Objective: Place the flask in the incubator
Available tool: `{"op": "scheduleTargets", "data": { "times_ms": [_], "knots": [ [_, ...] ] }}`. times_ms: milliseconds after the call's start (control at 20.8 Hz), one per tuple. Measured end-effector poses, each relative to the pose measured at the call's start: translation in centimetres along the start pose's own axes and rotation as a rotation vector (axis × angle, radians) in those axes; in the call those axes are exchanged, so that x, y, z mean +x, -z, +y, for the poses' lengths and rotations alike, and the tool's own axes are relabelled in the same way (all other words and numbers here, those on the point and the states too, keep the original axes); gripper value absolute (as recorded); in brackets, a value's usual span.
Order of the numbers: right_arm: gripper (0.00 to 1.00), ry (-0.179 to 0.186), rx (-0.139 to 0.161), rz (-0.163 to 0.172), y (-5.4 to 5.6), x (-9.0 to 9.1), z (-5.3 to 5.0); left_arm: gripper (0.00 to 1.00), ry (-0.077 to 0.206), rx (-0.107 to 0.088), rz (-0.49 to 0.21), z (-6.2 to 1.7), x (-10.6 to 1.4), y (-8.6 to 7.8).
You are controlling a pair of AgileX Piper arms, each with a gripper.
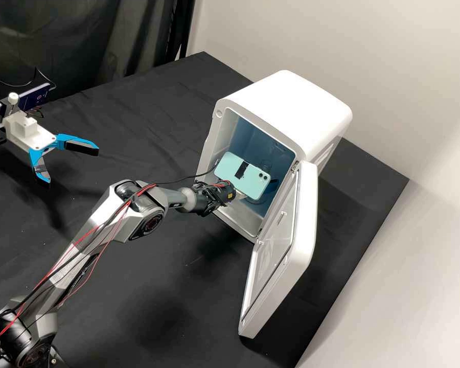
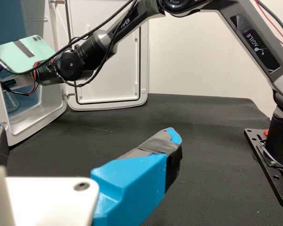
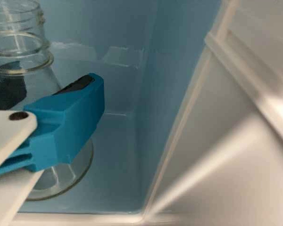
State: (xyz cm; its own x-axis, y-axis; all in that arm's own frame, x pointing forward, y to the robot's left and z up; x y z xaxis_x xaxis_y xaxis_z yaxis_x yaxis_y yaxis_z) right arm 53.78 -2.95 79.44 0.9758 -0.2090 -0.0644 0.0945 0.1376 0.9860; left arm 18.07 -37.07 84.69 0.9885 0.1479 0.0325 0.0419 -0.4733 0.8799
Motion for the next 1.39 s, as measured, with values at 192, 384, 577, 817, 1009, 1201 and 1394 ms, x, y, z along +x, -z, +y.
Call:
{"op": "scheduleTargets", "data": {
  "times_ms": [192,384,577,817,1009,1201,1394],
  "knots": [
    [0.00,0.000,0.000,0.000,0.00,0.00,0.00,1.00,0.000,0.000,0.000,0.00,0.00,0.00],
    [0.00,-0.001,0.000,0.000,0.00,0.00,0.01,1.00,0.000,0.000,0.000,0.00,0.00,0.00],
    [0.00,-0.001,0.000,0.000,0.00,0.00,0.01,1.00,0.000,0.000,0.000,0.00,0.00,0.00],
    [1.00,-0.001,0.001,0.000,0.00,0.00,0.01,1.00,0.000,0.000,0.000,0.00,0.00,0.00],
    [1.00,-0.005,0.029,-0.013,-0.18,0.03,-0.04,1.00,0.000,0.000,0.000,0.00,0.00,0.00],
    [1.00,-0.004,0.036,-0.018,-0.34,0.11,-0.22,1.00,0.000,0.000,0.000,0.00,0.00,0.00],
    [1.00,0.009,0.033,-0.026,-0.61,0.21,-0.61,1.00,0.000,0.000,0.000,0.00,0.00,0.00]
  ]
}}
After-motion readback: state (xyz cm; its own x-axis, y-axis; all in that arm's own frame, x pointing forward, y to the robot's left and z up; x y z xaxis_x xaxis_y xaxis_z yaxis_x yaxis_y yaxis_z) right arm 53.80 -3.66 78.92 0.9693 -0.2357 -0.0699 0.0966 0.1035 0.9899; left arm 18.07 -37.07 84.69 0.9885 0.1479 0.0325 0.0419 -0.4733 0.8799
